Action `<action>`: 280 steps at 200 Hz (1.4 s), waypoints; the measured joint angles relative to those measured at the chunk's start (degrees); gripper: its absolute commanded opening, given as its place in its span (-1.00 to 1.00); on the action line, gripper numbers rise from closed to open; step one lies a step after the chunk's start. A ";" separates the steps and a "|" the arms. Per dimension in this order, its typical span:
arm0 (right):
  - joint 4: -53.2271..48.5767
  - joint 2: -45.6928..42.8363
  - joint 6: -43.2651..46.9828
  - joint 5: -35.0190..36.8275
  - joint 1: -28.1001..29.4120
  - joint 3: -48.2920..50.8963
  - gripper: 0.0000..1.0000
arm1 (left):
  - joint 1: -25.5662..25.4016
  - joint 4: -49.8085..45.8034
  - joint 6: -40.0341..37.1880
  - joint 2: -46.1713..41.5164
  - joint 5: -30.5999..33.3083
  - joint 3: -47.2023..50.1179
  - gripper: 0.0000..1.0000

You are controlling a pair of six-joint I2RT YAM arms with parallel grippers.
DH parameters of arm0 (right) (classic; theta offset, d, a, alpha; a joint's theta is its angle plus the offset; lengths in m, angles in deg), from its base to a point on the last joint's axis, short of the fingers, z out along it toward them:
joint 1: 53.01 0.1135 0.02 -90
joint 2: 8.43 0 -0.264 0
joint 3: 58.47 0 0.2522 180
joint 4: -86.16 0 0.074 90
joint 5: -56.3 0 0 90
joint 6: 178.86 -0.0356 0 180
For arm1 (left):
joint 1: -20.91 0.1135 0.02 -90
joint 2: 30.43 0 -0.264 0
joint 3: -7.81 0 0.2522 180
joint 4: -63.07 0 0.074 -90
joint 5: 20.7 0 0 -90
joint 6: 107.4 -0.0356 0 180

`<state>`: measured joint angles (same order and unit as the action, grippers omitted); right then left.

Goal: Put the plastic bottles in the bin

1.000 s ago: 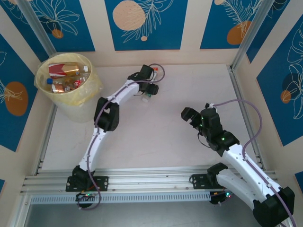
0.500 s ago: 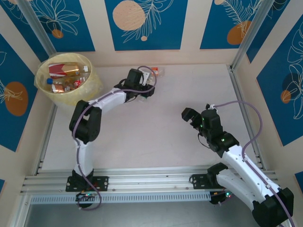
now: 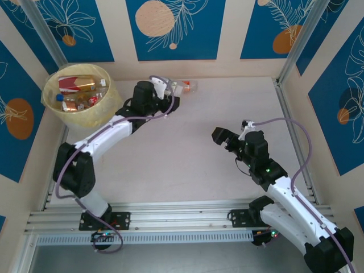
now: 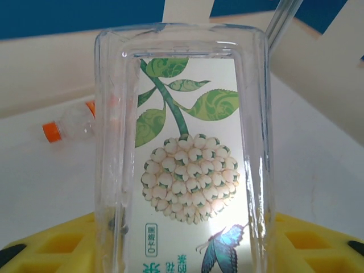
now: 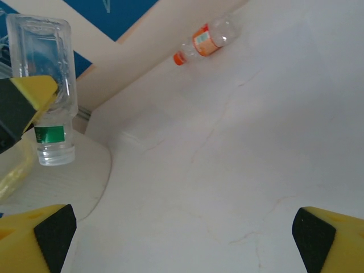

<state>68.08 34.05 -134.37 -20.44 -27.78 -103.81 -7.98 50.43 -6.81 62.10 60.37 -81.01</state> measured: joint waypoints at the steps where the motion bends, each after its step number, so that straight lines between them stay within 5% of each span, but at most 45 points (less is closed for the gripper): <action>1: 0.07 0.00 0.00 -0.02 0.02 0.00 1.00 | 0.00 0.00 0.00 -0.31 0.02 0.09 -0.26; 99: 10.10 3.98 3.89 -6.88 2.73 0.46 0.99 | 1.62 -7.06 -2.64 -20.48 6.12 2.01 -0.28; 203: 13.20 15.91 5.84 -9.29 4.87 -5.95 0.99 | 5.62 -15.89 -10.23 -28.52 26.62 -3.08 -0.31; 280: 12.44 17.33 6.73 -8.81 5.97 -6.80 0.99 | 21.40 -18.45 -3.56 -23.76 29.57 -7.17 -0.37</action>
<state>80.52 51.38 -127.64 -29.25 -21.81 -110.60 13.42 31.99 -10.38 38.34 89.94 -88.18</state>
